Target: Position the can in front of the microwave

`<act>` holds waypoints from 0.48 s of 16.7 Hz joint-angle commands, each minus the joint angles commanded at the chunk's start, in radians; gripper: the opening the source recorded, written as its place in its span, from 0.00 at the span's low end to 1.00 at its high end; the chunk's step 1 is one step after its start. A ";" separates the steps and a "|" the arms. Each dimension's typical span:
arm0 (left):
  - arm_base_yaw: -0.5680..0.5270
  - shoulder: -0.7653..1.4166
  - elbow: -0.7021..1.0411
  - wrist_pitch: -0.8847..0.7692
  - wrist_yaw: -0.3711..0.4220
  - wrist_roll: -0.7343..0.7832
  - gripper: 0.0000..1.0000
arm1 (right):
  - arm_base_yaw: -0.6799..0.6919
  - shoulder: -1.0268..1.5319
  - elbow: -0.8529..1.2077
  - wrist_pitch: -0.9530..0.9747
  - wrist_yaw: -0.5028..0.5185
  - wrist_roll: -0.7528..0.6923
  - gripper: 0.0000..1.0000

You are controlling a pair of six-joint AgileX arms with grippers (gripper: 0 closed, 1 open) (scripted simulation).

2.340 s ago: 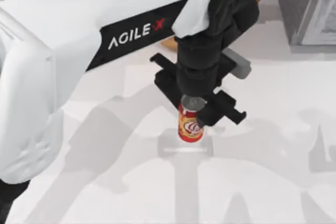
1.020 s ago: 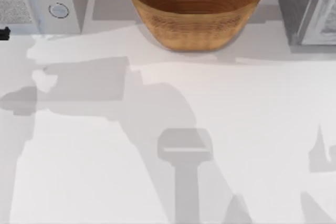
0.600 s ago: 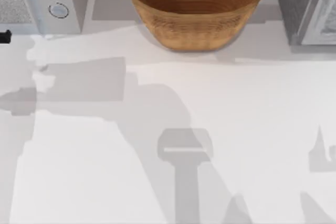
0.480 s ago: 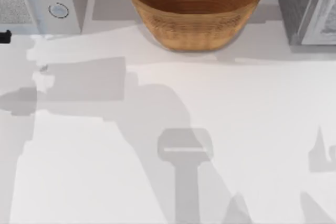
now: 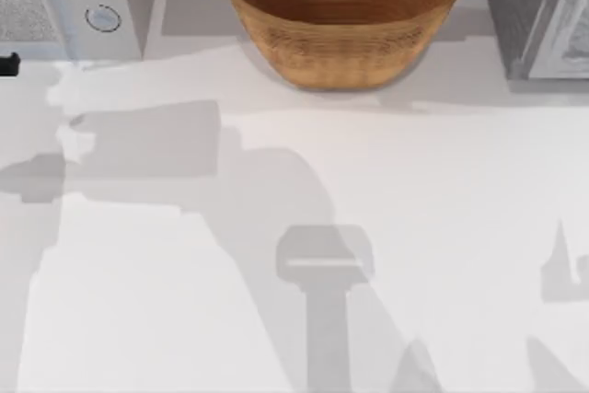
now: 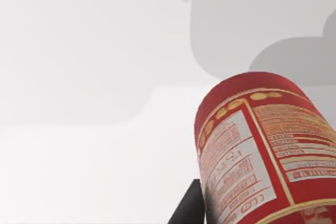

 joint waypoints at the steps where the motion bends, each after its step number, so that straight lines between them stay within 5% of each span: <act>1: 0.000 0.000 0.000 0.000 0.000 0.000 0.60 | 0.000 0.000 0.000 0.000 0.000 0.000 1.00; 6: 0.000 0.000 0.000 0.000 0.000 0.000 0.98 | 0.000 0.000 0.000 0.000 0.000 0.000 1.00; 8: 0.000 0.000 0.000 0.000 0.000 0.000 1.00 | 0.000 0.000 0.000 0.000 0.000 0.000 1.00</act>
